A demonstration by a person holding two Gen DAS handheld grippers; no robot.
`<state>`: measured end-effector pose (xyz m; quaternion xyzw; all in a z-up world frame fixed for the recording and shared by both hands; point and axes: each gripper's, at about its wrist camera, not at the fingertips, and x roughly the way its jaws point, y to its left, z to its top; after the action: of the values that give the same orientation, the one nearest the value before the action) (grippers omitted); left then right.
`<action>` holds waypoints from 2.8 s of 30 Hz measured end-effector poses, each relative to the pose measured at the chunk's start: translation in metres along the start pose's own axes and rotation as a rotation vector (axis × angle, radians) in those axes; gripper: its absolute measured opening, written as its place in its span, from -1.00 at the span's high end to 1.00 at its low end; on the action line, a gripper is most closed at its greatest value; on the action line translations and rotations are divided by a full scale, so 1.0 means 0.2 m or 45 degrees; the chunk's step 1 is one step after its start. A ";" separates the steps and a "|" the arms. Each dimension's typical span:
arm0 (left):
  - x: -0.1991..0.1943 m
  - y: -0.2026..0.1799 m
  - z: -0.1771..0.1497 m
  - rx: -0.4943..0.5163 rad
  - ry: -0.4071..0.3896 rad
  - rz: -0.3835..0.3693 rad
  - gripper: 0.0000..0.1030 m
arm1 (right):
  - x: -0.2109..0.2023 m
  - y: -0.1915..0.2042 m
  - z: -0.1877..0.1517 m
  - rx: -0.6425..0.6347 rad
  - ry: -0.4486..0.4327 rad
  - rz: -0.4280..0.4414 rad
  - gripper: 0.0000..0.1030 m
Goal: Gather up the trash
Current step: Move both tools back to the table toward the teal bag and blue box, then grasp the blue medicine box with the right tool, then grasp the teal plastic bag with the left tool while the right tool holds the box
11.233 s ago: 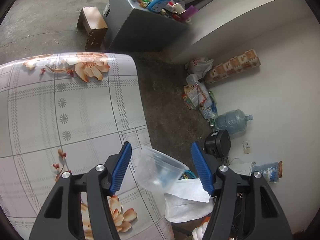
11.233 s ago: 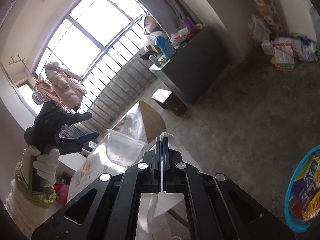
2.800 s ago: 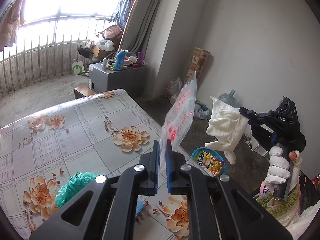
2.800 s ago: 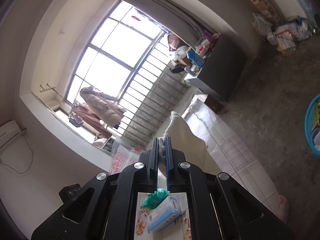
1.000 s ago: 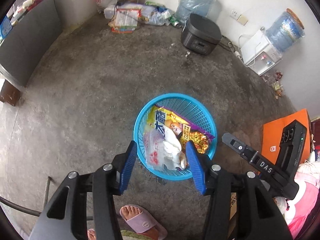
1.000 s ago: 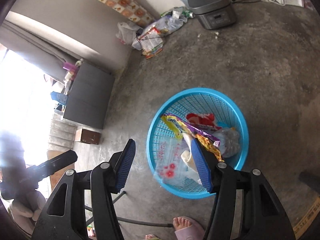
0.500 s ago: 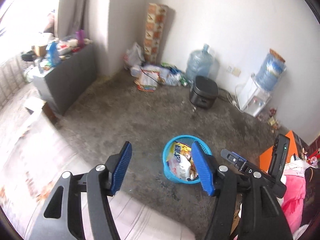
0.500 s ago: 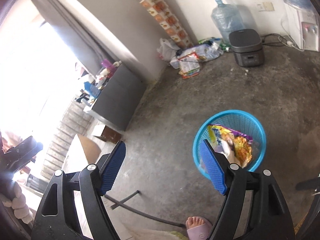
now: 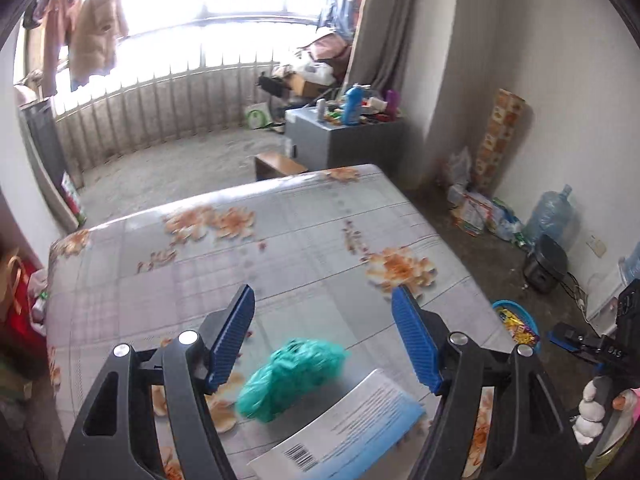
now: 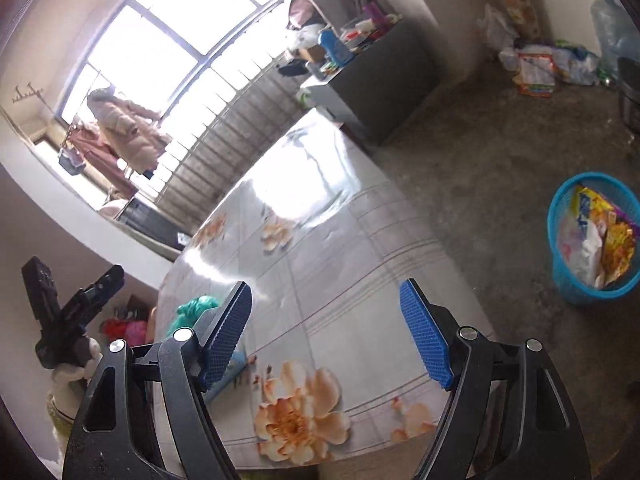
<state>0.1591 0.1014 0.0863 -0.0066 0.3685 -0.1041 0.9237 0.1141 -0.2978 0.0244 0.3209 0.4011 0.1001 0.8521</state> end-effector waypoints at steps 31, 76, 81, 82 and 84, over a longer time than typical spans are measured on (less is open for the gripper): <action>0.28 0.27 -0.58 -0.366 0.361 -0.458 0.63 | 0.52 0.32 -0.19 0.074 0.531 0.168 -0.04; 0.27 -0.23 -0.55 -0.186 0.365 -0.554 -0.38 | 0.46 0.34 -0.24 -0.361 0.327 -0.360 -0.39; 0.28 -0.22 -0.52 -0.218 0.324 -0.551 -0.38 | 0.38 0.30 -0.25 -0.353 0.331 -0.348 -0.31; 0.28 -0.22 -0.51 -0.211 0.311 -0.554 -0.37 | 0.37 0.30 -0.25 -0.356 0.338 -0.338 -0.27; 0.27 -0.23 -0.50 -0.189 0.288 -0.551 -0.36 | 0.36 0.31 -0.27 -0.368 0.351 -0.316 -0.20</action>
<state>0.1210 0.0523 -0.0184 -0.1416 0.4662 -0.2722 0.8298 0.1274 -0.1937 -0.0072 0.1271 0.5316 0.0940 0.8321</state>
